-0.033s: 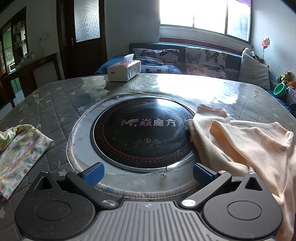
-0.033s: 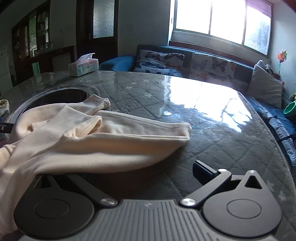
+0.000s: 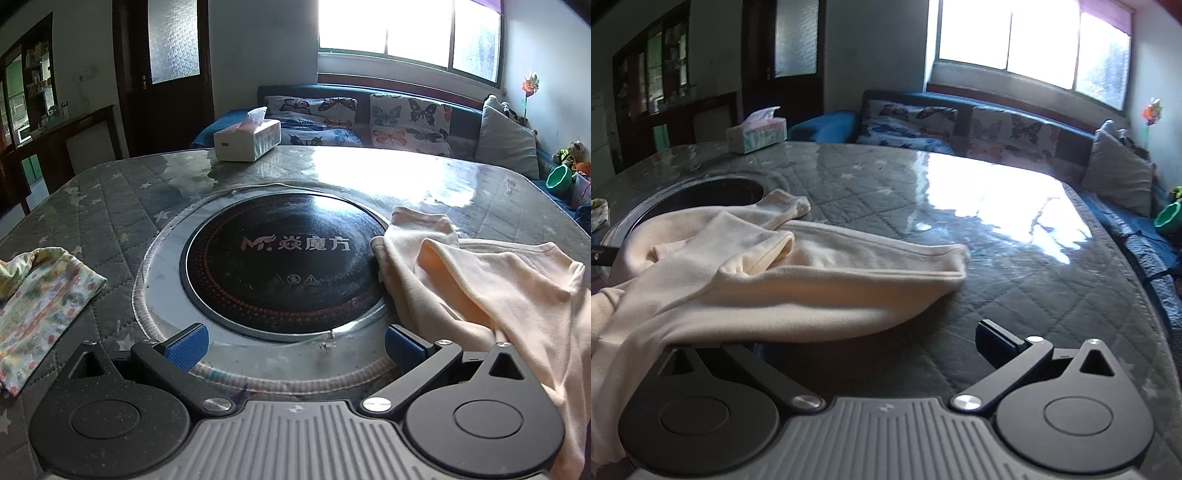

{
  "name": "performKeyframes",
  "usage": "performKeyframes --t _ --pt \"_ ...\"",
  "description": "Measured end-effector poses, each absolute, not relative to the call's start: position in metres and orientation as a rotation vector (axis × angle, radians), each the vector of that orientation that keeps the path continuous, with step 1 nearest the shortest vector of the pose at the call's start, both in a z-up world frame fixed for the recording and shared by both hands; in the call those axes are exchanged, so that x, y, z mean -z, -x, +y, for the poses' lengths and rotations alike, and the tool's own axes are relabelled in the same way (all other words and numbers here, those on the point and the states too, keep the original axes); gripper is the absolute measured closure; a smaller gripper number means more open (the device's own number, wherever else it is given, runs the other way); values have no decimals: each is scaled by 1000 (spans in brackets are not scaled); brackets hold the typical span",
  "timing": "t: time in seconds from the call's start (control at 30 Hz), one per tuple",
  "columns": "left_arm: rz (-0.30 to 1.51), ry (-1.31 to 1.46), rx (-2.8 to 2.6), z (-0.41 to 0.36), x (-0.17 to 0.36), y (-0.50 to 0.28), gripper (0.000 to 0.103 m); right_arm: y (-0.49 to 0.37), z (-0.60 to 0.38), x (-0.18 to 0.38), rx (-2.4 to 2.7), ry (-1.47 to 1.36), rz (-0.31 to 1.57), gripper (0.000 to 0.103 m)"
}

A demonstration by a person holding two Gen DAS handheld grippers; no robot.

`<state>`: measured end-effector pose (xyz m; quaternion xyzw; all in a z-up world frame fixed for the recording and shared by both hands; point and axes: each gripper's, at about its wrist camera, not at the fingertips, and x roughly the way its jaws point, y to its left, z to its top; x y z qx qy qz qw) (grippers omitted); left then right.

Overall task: Fold clothes
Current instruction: 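Move both grippers toward the crumpled cream shirt on the table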

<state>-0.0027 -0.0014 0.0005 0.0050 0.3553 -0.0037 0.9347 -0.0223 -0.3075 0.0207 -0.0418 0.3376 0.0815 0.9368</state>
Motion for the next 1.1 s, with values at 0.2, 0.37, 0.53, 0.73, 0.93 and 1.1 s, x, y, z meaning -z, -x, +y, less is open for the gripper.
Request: performKeyframes --t 0.2,0.37,0.53,0.73,0.93,1.1 --pt "742 -4 14 -7 -2 12 0 41 -295 -28 -190 59 673 0" --pt "755 1 19 -11 -4 20 0 68 -292 -38 -172 51 639 0" --pt "768 7 24 -15 -6 28 0 82 -287 -43 -175 38 639 0" --pt "774 37 29 -17 -7 35 0 92 -275 -46 -156 -5 663 0" --pt "786 35 39 -24 -8 43 0 97 -267 -43 -155 -56 699 0" --pt "793 42 49 -26 -9 49 0 101 -264 -42 -148 -76 707 0"
